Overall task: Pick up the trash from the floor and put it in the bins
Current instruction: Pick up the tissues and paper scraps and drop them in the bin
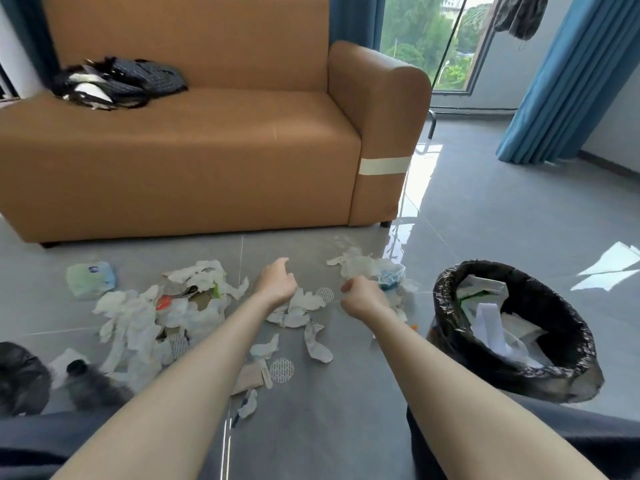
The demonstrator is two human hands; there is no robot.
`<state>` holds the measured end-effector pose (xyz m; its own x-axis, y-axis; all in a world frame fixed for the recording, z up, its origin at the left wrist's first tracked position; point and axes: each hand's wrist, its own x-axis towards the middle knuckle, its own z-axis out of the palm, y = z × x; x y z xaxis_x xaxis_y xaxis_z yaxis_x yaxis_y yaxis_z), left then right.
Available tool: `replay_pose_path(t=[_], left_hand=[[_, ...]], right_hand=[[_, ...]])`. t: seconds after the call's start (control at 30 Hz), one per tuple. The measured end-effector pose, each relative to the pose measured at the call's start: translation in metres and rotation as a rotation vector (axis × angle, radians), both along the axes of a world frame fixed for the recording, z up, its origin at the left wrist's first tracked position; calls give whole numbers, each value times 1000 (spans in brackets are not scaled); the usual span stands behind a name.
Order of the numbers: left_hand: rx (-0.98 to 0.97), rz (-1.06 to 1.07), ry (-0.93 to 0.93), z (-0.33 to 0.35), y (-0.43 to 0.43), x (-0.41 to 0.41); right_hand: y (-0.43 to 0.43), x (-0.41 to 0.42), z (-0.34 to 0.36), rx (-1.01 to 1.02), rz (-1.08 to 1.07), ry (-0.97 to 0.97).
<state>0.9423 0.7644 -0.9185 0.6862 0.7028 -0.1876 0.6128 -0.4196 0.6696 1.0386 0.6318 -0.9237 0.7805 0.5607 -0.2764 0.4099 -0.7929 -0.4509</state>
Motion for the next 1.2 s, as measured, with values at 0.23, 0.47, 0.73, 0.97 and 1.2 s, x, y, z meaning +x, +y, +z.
replay_pose_path(t=[0.23, 0.47, 0.73, 0.97, 1.2], left_hand=[[-5, 0, 50, -55, 4, 38], [-140, 9, 99, -104, 28, 56], [-137, 32, 136, -120, 52, 44], [-232, 92, 197, -146, 48, 2], [-213, 96, 278, -185, 33, -48]], right_hand=[[33, 24, -46, -19, -46, 53], [72, 42, -96, -27, -20, 104], [79, 43, -127, -61, 69, 172], [73, 42, -155, -151, 208, 173], [77, 30, -191, -280, 471, 117]])
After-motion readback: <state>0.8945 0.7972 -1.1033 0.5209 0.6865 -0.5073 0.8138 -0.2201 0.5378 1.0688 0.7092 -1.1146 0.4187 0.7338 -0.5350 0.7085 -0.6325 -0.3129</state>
